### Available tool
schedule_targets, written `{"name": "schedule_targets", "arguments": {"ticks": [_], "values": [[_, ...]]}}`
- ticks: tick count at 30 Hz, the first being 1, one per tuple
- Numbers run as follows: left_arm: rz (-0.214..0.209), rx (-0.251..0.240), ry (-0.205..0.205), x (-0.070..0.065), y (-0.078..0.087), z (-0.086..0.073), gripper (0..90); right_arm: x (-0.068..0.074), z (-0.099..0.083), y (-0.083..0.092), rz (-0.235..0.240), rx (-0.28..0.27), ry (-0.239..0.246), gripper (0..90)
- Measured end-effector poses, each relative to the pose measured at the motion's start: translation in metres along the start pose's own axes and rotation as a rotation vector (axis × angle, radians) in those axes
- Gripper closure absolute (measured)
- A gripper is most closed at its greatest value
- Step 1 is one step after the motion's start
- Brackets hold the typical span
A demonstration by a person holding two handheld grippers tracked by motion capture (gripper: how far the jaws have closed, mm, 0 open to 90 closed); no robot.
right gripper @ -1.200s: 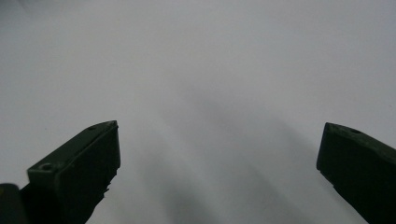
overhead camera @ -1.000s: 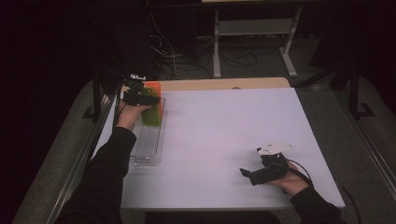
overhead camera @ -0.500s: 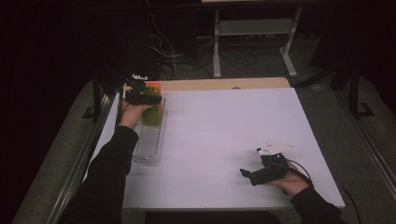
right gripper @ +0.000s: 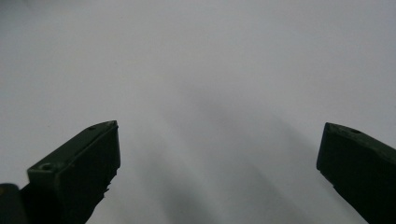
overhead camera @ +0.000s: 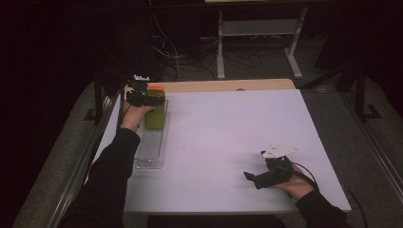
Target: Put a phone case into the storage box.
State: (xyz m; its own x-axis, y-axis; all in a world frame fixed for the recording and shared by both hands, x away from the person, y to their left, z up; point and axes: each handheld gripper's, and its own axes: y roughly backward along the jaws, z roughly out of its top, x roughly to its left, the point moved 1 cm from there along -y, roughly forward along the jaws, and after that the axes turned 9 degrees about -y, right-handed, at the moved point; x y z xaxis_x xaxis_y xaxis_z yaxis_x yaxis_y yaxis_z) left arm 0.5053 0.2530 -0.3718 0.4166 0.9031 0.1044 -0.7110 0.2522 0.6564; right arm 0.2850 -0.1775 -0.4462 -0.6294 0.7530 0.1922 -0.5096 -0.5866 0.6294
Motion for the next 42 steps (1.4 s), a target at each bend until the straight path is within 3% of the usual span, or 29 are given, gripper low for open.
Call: {"name": "schedule_targets", "arguments": {"ticks": [7, 19, 25, 28, 32, 42], "values": [[-0.041, -0.028, -0.007, -0.002, 0.014, 0.003, 5.8, 0.000, 0.000, 0.000, -0.001, 0.001, -0.001, 0.0], [-0.185, -0.043, -0.086, -0.015, 0.035, 0.005, 5.8, 0.000, 0.001, 0.000, 0.003, 0.007, 0.002, 0.0], [-0.246, -0.096, -0.107, -0.024, 0.053, 0.005, 6.0, -0.001, 0.003, 0.001, 0.003, 0.001, 0.015, 0.0], [-0.270, -0.119, -0.140, -0.030, 0.062, 0.003, 6.0, 0.000, 0.004, 0.002, 0.009, 0.001, 0.008, 0.0], [-0.304, -0.124, -0.185, -0.039, 0.073, 0.000, 6.0, -0.002, 0.004, 0.003, 0.009, -0.008, 0.012, 0.0], [-0.383, -0.167, -0.238, -0.064, 0.089, -0.015, 6.2, -0.002, 0.006, 0.003, 0.014, -0.005, 0.025, 0.0]]}}
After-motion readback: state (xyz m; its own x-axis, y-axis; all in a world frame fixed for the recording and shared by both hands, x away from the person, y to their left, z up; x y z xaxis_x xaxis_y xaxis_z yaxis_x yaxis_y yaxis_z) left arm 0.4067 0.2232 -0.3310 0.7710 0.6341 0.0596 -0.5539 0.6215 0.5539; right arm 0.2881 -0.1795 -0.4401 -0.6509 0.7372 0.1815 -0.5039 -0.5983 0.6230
